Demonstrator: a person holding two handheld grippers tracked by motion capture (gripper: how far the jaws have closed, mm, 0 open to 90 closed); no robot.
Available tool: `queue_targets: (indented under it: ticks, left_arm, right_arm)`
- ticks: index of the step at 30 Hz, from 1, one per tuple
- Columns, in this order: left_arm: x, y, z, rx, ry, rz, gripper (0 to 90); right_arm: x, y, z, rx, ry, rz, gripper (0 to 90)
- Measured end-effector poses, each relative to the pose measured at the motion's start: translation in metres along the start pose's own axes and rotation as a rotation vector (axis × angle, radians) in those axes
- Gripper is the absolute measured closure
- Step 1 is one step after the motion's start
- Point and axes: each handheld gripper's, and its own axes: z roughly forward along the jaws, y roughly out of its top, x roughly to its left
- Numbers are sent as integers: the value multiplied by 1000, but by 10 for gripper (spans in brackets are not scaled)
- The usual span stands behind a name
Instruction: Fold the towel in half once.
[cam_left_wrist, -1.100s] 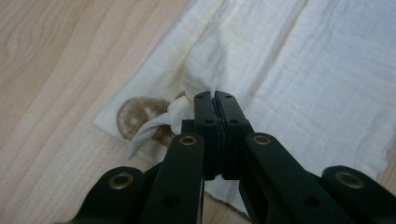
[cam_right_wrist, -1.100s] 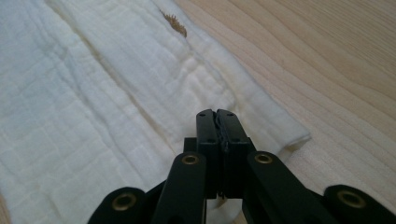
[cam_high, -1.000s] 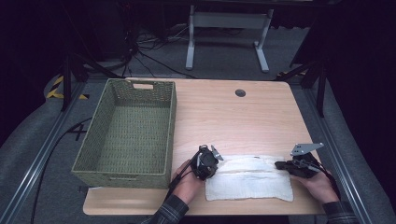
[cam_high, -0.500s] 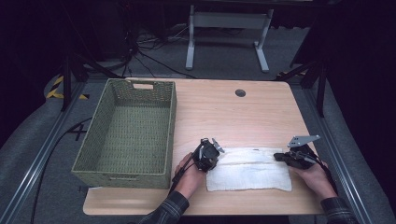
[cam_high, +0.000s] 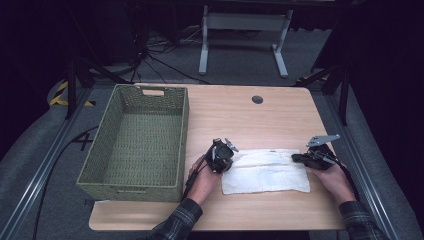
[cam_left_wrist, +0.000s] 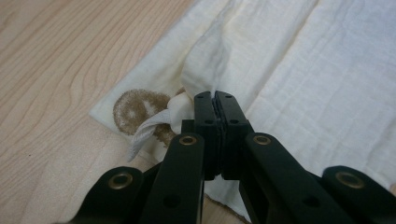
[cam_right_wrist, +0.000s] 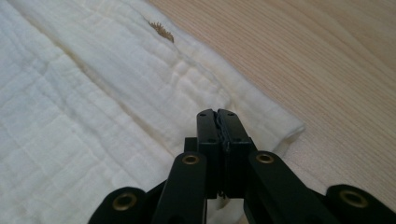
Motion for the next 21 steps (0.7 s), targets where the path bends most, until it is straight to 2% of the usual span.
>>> queue_targets:
  ticks: [3, 5, 6, 13, 16, 21]
  left_arm:
    - [-2, 0, -6, -18, -3, -14, 888]
    - [-1, 0, -9, -18, -12, -4, 888]
    - [-3, 0, -10, -40, -2, -11, 888]
    - [-15, -2, -30, -92, -3, 29, 887]
    - [-22, -2, -37, -110, -6, 34, 888]
    - [-28, -6, -43, -106, -17, 52, 887]
  right_arm:
    - [1, 0, -6, -22, 1, 6, 889]
    - [1, -1, -8, -29, 0, 4, 889]
    - [1, -1, -10, -36, 1, 7, 890]
    - [9, -5, -30, -88, -3, -3, 889]
    - [14, -9, -39, -103, 0, -8, 889]
    - [21, -12, -49, -112, 7, -12, 888]
